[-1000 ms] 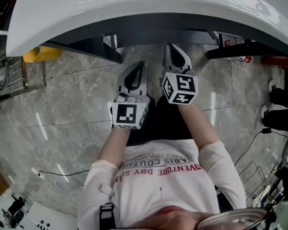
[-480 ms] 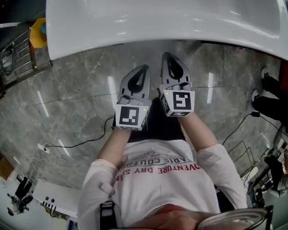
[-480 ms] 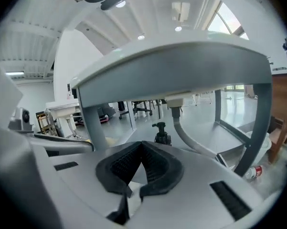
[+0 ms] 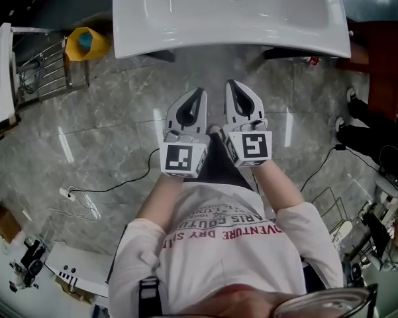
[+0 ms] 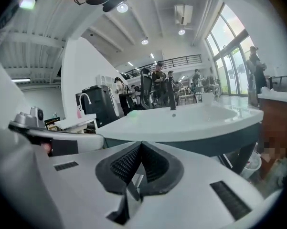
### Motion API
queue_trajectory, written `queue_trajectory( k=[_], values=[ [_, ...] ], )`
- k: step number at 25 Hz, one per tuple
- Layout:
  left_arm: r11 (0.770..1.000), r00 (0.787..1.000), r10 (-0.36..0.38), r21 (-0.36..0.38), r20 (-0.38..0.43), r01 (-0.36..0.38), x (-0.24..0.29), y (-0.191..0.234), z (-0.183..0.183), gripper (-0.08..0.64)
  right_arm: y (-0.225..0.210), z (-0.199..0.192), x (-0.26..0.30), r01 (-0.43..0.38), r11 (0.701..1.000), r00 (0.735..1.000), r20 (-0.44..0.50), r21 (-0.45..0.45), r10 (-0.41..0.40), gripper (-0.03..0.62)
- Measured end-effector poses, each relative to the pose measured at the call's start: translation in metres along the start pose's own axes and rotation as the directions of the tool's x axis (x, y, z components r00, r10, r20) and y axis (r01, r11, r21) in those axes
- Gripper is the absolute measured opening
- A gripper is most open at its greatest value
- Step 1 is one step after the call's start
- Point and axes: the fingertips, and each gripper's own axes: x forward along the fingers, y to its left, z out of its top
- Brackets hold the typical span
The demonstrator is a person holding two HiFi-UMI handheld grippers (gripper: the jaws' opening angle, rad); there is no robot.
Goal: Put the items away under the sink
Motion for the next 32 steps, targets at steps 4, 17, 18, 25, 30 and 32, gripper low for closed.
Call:
queue_trajectory(
  k=[4, 17, 18, 25, 30, 32],
  values=[
    [0.998, 0.997, -0.007, 0.062, 0.072, 0.002, -0.031, -0.027, 0.063, 0.028, 0.013, 0.054, -0.045, -0.007, 0.999, 0.999, 0.049, -0.032, 0.008, 0.025],
    [0.979, 0.965, -0.067, 0.204, 0.255, 0.014, -0.108, -0.095, 0.180, 0.028, 0.025, 0.178, -0.141, 0.040, 0.996, 0.970, 0.243, -0.080, -0.019, 0.025],
    [0.979, 0.963, -0.060, 0.203, 0.262, 0.006, -0.114, -0.095, 0.183, 0.028, 0.027, 0.183, -0.147, 0.042, 0.995, 0.968, 0.250, -0.086, -0.019, 0.025],
    [0.978, 0.947, -0.046, 0.206, 0.317, -0.022, -0.134, -0.095, 0.207, 0.028, 0.031, 0.213, -0.168, 0.045, 0.994, 0.945, 0.326, -0.102, -0.010, 0.025],
    [0.978, 0.950, -0.040, 0.208, 0.310, -0.027, -0.142, -0.091, 0.207, 0.028, 0.038, 0.215, -0.171, 0.041, 0.995, 0.945, 0.327, -0.096, -0.007, 0.025],
    [0.977, 0.951, -0.050, 0.212, 0.305, -0.016, -0.144, -0.093, 0.206, 0.028, 0.039, 0.213, -0.173, 0.045, 0.994, 0.946, 0.325, -0.096, -0.012, 0.025]
  ],
)
